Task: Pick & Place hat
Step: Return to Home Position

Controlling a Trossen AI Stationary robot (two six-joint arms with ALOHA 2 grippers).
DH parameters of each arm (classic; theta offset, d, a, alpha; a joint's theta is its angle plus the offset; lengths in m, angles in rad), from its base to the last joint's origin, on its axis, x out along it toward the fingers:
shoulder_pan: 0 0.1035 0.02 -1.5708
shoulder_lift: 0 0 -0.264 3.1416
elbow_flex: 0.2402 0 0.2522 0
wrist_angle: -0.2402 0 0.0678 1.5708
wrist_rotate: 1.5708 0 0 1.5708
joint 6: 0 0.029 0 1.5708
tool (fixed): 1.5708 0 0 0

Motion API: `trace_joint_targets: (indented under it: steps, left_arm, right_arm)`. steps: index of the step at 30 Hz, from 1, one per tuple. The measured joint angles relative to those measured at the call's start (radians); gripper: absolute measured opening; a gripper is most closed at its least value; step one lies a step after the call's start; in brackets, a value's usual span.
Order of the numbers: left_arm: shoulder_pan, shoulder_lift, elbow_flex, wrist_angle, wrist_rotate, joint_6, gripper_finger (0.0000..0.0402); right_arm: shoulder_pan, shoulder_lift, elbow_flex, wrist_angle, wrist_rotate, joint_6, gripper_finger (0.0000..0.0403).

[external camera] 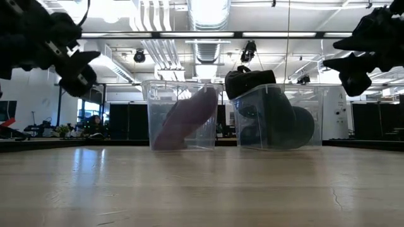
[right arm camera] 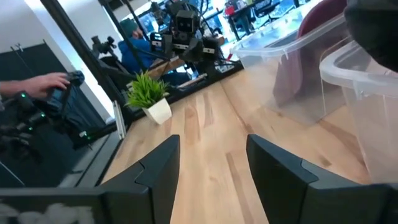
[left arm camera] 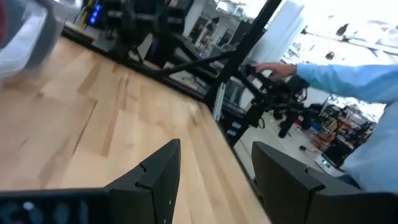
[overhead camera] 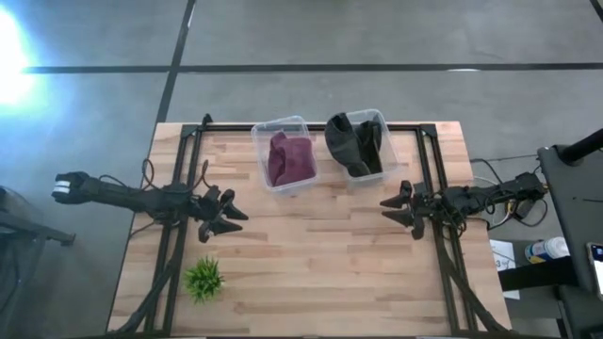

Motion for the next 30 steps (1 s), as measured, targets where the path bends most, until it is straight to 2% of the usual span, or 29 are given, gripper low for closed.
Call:
trace_joint_targets:
  steps: [7,11,19,24,30]
  left_arm:
    - [0.034,-0.156,0.000,-0.212,-0.002,-0.002,0.0193]
    - [0.059,-0.231,0.000,-0.276,-0.001,-0.002,0.0193]
    - [0.098,-0.376,0.000,-0.304,-0.001,-0.003,0.0193]
    - [0.099,-0.455,-0.001,-0.300,0.000,-0.003,0.0193]
    - [0.099,-0.459,-0.002,-0.297,0.000,-0.003,0.0193]
  right_arm:
    - [-0.037,-0.031,0.000,-0.001,0.000,0.000,0.0183]
    - [-0.129,-0.080,0.000,0.000,-0.001,0.000,0.0182]
    - [-0.282,-0.080,0.003,-0.001,0.003,0.000,0.0182]
    - [-0.306,-0.080,0.003,-0.001,0.002,0.000,0.0182]
    - [-0.306,-0.080,0.003,-0.002,0.001,0.000,0.0185]
